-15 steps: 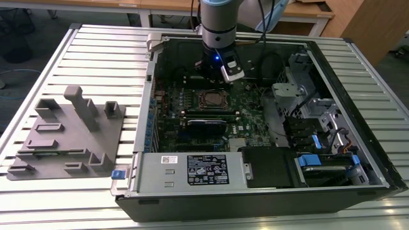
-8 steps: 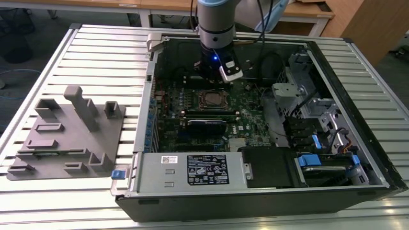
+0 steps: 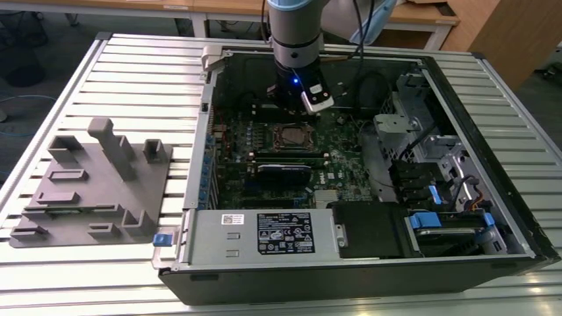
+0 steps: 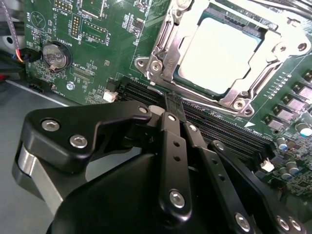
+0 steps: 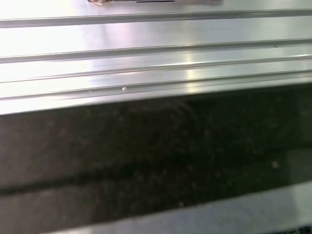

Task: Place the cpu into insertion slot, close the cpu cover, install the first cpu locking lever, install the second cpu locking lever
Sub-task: 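Install the first cpu locking lever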

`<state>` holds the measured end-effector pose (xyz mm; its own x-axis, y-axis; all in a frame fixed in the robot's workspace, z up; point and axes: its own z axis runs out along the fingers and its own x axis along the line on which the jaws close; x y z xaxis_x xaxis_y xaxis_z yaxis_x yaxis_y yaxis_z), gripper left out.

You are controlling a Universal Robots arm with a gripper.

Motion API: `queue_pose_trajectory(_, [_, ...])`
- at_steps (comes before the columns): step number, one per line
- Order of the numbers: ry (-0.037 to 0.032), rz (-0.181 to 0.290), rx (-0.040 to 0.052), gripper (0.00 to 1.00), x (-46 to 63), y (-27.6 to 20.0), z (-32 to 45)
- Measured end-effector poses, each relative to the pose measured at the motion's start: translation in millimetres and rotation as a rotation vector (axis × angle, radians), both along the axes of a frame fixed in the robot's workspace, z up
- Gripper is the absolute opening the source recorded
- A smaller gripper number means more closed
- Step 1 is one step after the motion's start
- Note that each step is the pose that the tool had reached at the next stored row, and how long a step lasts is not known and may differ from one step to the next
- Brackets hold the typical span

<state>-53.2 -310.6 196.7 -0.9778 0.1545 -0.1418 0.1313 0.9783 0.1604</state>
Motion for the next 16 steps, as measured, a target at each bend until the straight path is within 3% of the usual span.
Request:
queue_pose_trajectory(4, [-0.0087, 0.003, 0.0002, 0.11, -1.8, 0.0, -0.8])
queue_pose_trajectory(16, [-0.0171, 0.016, 0.0003, 0.11, -5.3, 0.1, -1.7])
